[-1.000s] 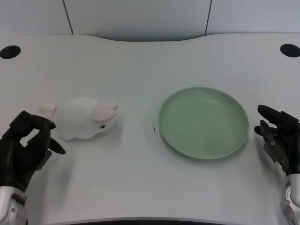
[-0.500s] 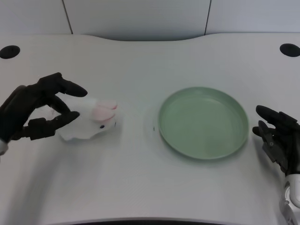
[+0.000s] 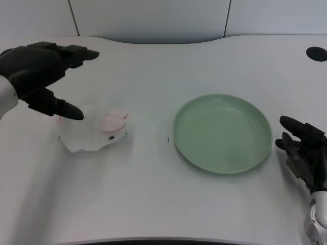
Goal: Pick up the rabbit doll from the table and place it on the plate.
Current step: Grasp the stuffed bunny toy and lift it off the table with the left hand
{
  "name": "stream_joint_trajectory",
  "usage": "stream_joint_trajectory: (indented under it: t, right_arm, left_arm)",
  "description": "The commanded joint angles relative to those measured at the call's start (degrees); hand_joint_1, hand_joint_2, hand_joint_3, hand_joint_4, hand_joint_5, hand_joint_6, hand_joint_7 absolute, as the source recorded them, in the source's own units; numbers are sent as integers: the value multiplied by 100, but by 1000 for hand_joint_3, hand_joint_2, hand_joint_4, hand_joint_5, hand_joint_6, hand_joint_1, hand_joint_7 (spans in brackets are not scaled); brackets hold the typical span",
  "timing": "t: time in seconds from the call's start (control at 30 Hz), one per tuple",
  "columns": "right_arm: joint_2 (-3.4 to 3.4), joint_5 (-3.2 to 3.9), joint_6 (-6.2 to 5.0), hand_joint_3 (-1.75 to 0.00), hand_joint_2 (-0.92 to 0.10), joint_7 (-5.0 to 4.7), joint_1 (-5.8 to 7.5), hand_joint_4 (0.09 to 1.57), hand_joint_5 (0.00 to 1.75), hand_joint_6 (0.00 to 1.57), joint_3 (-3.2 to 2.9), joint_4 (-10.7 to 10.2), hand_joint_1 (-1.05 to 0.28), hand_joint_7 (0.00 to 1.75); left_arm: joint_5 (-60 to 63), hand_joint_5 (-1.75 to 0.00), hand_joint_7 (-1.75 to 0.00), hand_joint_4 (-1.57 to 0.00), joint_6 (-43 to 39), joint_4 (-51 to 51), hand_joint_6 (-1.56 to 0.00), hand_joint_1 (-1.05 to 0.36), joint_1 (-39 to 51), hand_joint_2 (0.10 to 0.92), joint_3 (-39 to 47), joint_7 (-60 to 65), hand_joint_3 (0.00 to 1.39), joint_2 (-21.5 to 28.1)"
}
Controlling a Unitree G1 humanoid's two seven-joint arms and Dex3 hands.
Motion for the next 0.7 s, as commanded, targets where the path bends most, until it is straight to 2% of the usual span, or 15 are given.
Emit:
stream_joint_trajectory:
  t: [0.03,0.1,0.2,0.27,0.33,0.4,0.5,0.57,0.7]
  right_arm:
    - [-23,58,-126,-300,-921,49,99,686,725,896,-35,-11,-340,9]
    - [-35,-12,-151,-304,-921,-17,119,686,729,894,2,-15,-344,7]
    - [0,40,-135,-297,-921,17,141,686,732,882,-37,-35,-356,1]
    - [1,81,-130,-293,-921,93,162,687,732,875,-63,-44,-359,0]
    - [-14,74,-139,-298,-921,133,188,680,731,870,-59,-61,-367,0]
    - [-1,114,-152,-298,-921,188,212,673,731,875,-84,-94,-379,3]
    - [-12,65,-160,-299,-921,118,250,666,731,885,-50,-126,-382,9]
    - [-17,71,-216,-302,-921,147,274,667,736,884,-46,-135,-373,8]
    - [-24,66,-239,-296,-921,149,313,671,757,886,-38,-147,-369,9]
  left_arm:
    - [297,1,-86,1,142,250,-1,-1046,-330,921,-381,-148,90,35]
    - [365,1,-63,1,183,503,0,-1048,-539,921,-579,-233,85,-41]
    - [481,1,-45,1,242,960,0,-1048,-831,921,-883,-328,82,-184]
    - [523,1,-46,1,305,1348,-9,-1048,-1036,921,-1054,-392,80,-332]
    - [541,-5,-55,-10,310,1677,-33,-1048,-1176,918,-1173,-315,71,-452]
    - [593,-10,-59,-19,354,2002,-44,-1048,-1292,916,-1298,-208,61,-582]
    - [635,-13,-60,-23,419,2520,-50,-1048,-1459,904,-1451,-108,39,-787]
    - [651,-9,-56,-14,491,2919,-48,-1048,-1579,898,-1529,-70,28,-952]
    - [749,-2,-48,-3,538,3556,-36,-1048,-1761,902,-1733,159,21,-1195]
